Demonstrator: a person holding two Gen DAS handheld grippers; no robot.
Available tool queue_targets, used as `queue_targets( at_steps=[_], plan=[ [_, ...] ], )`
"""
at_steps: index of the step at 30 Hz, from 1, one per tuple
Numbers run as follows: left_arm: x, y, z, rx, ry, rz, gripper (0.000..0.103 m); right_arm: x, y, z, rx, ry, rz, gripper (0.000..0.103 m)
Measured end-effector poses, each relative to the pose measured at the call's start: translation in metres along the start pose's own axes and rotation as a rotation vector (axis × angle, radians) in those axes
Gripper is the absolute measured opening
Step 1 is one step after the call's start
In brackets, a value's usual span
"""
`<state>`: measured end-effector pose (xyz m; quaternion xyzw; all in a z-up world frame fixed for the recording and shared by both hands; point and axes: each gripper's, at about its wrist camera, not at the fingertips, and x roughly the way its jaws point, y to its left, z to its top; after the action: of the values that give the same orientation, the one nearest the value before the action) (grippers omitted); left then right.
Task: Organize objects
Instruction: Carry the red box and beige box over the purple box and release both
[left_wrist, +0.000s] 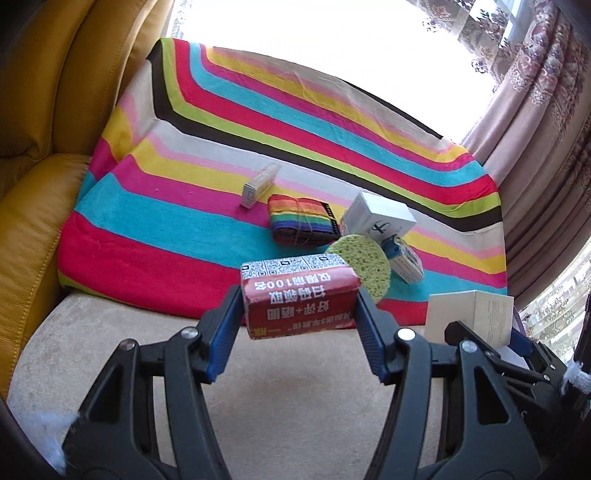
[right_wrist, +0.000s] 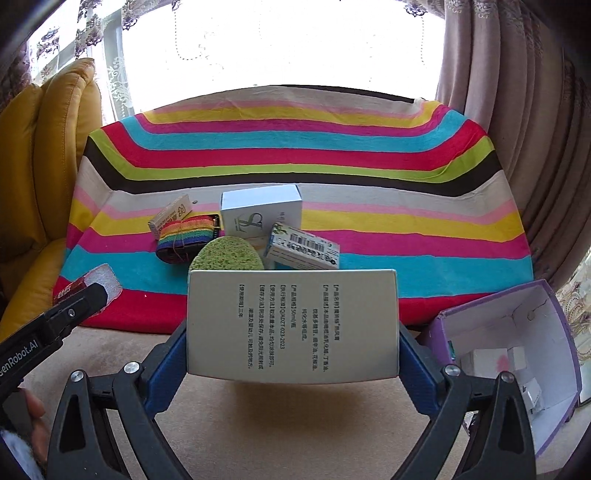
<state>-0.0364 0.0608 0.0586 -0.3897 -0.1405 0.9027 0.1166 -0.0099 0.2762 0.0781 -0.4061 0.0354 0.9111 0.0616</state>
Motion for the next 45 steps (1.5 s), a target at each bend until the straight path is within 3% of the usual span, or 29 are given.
queue_targets(
  at_steps=[9, 20, 26, 29, 33, 37, 42, 45],
  plan=[
    [0.021, -0.089, -0.017, 0.186, 0.052, -0.118, 0.063, -0.019, -0.097, -0.018, 0.142, -0.002, -0.097, 0.099],
    [0.034, -0.202, -0.042, 0.405, 0.096, -0.302, 0.063, -0.049, -0.216, -0.039, 0.291, -0.023, -0.284, 0.100],
    [0.044, -0.253, -0.051, 0.479, 0.130, -0.364, 0.064, -0.058, -0.254, -0.033, 0.313, -0.055, -0.305, 0.100],
    [0.058, -0.274, -0.059, 0.518, 0.208, -0.384, 0.083, -0.056, -0.266, -0.023, 0.310, -0.070, -0.297, 0.101],
    [0.054, -0.261, -0.053, 0.467, 0.224, -0.396, 0.086, -0.048, -0.280, -0.007, 0.317, -0.066, -0.304, 0.103],
    [0.037, -0.228, -0.043, 0.421, 0.131, -0.332, 0.086, -0.050, -0.277, -0.004, 0.294, -0.089, -0.396, 0.103],
    [0.023, -0.189, -0.027, 0.414, 0.053, -0.274, 0.086, -0.055, -0.250, -0.008, 0.219, -0.151, -0.390, 0.103],
    [0.017, -0.162, -0.016, 0.368, 0.047, -0.254, 0.086, -0.052, -0.229, -0.008, 0.186, -0.151, -0.352, 0.103]
  ],
)
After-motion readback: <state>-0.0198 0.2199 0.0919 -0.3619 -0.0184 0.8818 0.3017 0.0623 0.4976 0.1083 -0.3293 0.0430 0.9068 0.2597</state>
